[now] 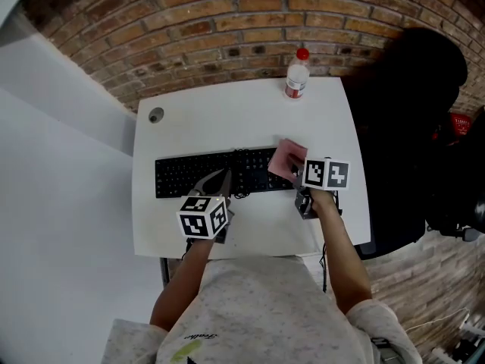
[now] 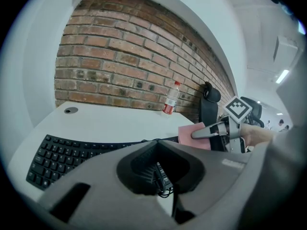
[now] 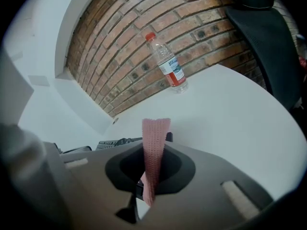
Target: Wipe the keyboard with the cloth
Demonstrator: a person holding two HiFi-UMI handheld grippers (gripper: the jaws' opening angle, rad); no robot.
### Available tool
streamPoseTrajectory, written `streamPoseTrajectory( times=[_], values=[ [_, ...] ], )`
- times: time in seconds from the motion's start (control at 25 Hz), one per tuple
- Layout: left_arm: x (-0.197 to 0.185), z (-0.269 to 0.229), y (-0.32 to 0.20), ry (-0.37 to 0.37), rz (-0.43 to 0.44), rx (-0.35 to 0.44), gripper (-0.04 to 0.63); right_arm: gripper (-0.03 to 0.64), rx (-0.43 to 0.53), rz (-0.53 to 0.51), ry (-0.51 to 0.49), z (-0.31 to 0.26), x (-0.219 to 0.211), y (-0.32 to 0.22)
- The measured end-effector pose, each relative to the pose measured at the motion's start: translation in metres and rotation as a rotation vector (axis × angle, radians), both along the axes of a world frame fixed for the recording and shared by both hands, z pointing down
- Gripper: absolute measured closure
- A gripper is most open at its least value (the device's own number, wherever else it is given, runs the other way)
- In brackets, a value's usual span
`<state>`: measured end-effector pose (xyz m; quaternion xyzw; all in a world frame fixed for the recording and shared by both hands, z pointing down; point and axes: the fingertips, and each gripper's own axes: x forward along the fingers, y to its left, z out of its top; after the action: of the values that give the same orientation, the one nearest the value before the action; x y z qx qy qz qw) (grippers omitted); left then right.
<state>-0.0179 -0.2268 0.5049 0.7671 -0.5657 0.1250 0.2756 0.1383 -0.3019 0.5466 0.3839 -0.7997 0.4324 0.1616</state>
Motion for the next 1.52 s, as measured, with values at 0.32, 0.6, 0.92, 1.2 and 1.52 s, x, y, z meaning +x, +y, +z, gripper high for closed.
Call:
streamPoseTrajectory(
  times=[0.32, 0.6, 0.92, 1.2, 1.52],
  values=[
    [-0.028, -0.003, 0.012, 0.016, -0.016, 0.013, 0.598, 0.592, 0.09, -0.026, -0.04, -0.048, -0.037, 0.013],
    [-0.067, -0.002, 0.027, 0.03, -0.041, 0.026, 0.598, 0.592, 0.158, -0.084, -0.065, -0.08, -0.092, 0.029],
    [-0.119, -0.001, 0.05, 0.047, -0.083, 0.033, 0.598, 0.592, 0.143, -0.171, -0.069, -0.075, -0.169, 0.059],
    [-0.165, 0.002, 0.07, 0.048, -0.121, 0.025, 0.598, 0.592, 0.133, -0.236, -0.073, -0.074, -0.231, 0.082],
    [-0.216, 0.005, 0.096, 0.04, -0.143, 0.013, 0.598, 0.592, 0.118, -0.295, -0.077, -0.067, -0.299, 0.112]
  ],
)
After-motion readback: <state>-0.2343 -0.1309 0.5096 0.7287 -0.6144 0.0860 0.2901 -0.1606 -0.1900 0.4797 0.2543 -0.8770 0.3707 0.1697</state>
